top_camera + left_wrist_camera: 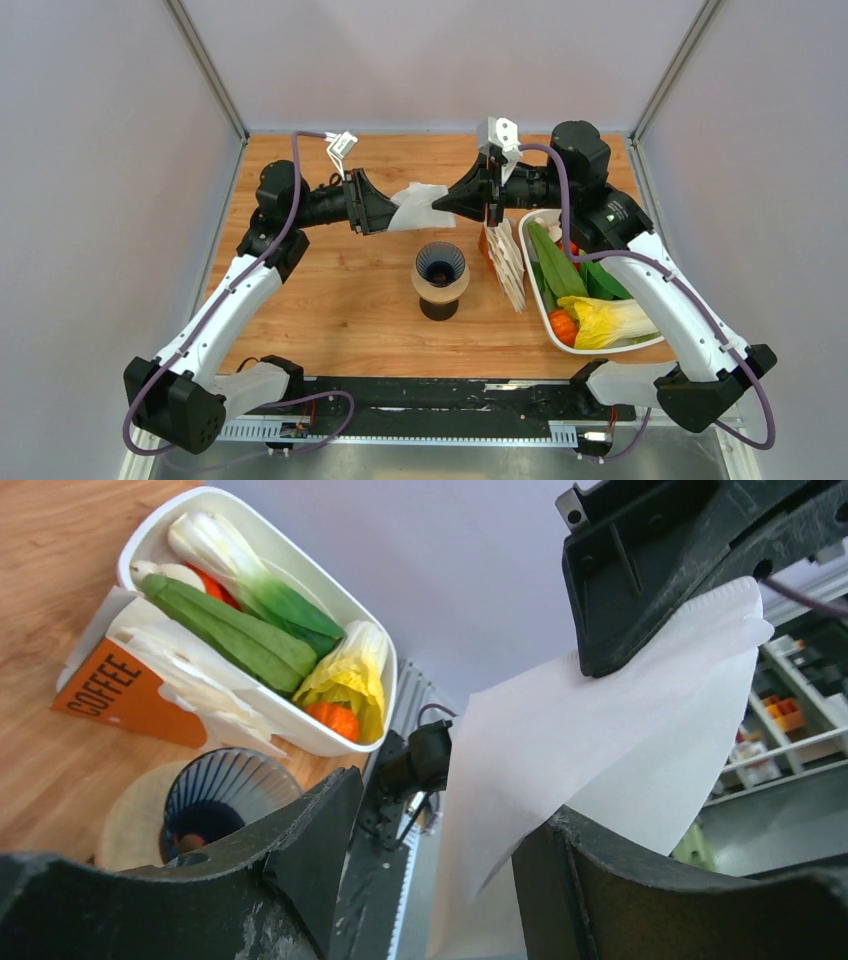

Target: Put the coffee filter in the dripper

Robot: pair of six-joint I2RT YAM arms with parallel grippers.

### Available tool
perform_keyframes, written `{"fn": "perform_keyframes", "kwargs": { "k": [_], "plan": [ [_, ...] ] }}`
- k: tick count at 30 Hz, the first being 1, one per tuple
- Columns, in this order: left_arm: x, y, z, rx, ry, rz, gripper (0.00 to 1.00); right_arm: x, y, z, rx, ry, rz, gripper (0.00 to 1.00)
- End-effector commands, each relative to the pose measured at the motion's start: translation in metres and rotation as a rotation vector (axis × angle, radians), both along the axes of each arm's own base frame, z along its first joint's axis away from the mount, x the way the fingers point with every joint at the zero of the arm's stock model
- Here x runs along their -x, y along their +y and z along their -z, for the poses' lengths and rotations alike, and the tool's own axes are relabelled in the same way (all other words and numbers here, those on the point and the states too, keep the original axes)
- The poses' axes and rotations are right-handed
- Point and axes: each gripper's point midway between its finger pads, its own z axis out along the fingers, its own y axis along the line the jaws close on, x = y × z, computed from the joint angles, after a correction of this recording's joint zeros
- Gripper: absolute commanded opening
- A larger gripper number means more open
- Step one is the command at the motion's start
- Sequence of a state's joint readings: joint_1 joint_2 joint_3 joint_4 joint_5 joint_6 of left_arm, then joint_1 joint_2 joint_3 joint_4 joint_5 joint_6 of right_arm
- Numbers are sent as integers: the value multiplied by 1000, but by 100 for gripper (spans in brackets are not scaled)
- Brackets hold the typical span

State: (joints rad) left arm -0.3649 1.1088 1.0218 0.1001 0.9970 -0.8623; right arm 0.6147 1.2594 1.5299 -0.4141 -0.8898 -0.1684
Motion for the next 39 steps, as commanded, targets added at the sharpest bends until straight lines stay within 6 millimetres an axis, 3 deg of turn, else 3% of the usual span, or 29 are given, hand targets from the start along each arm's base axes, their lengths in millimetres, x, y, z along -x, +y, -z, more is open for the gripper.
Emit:
{"fn": "perform_keyframes", "kwargs": {
  "k": [1, 10, 17, 19, 20, 21, 24, 26, 30, 33, 39],
  "plan": [
    [0, -1, -22, 126, 113, -1, 65, 1, 0, -19, -53, -120, 26, 0],
    [4, -2, -7, 127, 187, 33, 56, 6, -1, -18, -62, -139, 25, 0],
    [16, -2, -13, 128, 148, 95, 26, 11, -1, -10, -52, -126, -2, 0],
    [17, -1, -12, 125, 143, 93, 13, 12, 0, -11, -53, -124, -12, 0],
    [17, -1, -13, 125, 143, 93, 4, 13, 0, -10, -51, -120, -15, 4],
    [18, -1, -13, 124, 144, 90, 2, 13, 0, -10, -49, -120, -15, 11],
    [19, 0, -14, 122, 149, 86, 0, 15, -4, -3, -23, -126, -9, 28],
    [20, 0, -15, 121, 144, 84, 0, 15, -8, 7, 13, -125, 3, 33],
    [20, 1, -16, 128, 138, 82, 0, 21, -14, 23, 54, -116, 1, 22],
    [19, 1, -17, 133, 132, 82, 0, 20, -14, 24, 58, -113, -1, 0],
    [20, 1, -30, 147, 98, 90, 0, 19, -14, 32, 82, -100, -6, 1]
  ]
}}
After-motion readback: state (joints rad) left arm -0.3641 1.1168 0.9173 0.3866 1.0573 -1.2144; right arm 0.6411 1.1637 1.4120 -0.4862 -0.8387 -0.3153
